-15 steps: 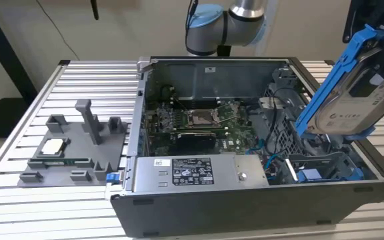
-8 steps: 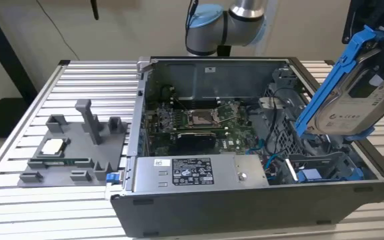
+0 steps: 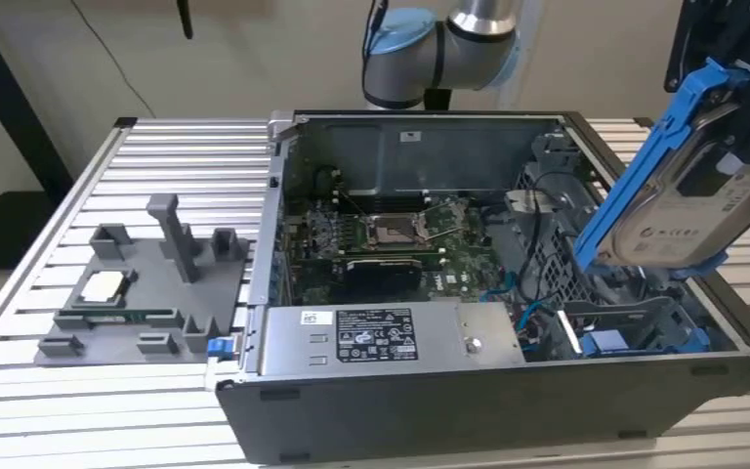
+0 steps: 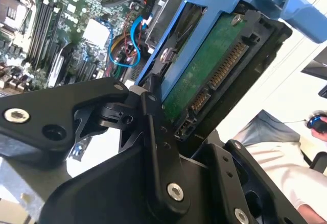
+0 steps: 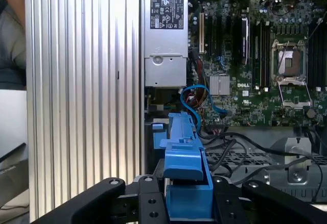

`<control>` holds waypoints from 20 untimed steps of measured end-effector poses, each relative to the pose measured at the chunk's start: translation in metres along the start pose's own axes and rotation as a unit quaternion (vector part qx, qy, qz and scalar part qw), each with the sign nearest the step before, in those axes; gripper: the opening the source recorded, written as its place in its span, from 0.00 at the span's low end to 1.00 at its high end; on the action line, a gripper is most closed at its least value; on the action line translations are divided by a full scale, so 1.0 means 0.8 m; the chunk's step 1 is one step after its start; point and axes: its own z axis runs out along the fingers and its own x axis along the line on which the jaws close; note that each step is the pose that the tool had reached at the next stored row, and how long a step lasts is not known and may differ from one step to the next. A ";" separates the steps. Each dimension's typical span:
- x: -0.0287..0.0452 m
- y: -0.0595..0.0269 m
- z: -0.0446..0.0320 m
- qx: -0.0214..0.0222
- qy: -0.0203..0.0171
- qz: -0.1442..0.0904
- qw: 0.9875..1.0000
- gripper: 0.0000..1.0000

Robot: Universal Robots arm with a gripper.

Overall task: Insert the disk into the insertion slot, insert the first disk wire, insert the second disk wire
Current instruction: 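Insert the disk into the insertion slot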

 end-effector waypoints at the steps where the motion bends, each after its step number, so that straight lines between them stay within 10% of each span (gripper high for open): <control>1: 0.0000 0.000 0.0010 0.000 0.000 0.000 1.000 0.33; 20: 0.0000 0.000 0.0061 0.000 0.000 0.000 1.000 0.33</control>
